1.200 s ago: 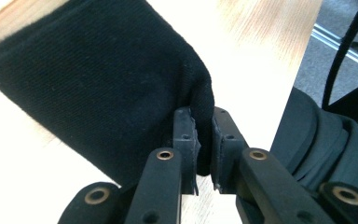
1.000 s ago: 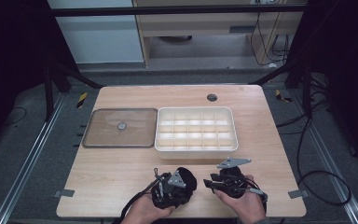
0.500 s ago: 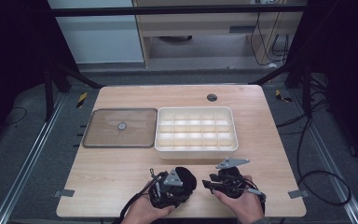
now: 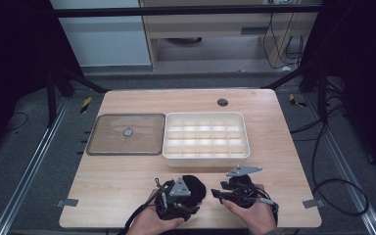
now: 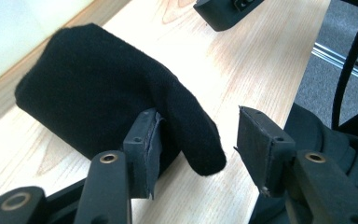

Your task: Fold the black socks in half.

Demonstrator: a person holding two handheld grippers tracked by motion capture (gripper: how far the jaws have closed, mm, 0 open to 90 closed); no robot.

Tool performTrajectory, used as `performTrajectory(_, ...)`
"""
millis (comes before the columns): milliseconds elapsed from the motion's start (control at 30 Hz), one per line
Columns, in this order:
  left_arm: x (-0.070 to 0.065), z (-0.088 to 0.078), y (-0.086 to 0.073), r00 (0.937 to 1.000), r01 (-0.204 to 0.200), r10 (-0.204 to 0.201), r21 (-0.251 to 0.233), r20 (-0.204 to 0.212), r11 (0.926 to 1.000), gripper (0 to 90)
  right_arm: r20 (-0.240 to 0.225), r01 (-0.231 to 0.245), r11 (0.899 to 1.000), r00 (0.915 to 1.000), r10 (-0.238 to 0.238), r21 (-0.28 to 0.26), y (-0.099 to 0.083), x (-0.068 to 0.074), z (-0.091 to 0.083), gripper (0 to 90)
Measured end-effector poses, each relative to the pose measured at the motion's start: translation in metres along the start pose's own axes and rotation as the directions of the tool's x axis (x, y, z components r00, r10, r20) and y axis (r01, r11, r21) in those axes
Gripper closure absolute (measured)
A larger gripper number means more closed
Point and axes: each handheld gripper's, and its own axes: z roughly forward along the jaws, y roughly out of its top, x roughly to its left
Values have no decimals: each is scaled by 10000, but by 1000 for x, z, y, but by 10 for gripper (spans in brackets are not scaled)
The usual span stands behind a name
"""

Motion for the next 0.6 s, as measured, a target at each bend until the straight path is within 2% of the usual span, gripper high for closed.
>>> performTrajectory(600,5,-9,-1,9995,284,-289,-489,-115,9984,482,-85,38,10000,10000,-39,-84,11,7,-3,476)
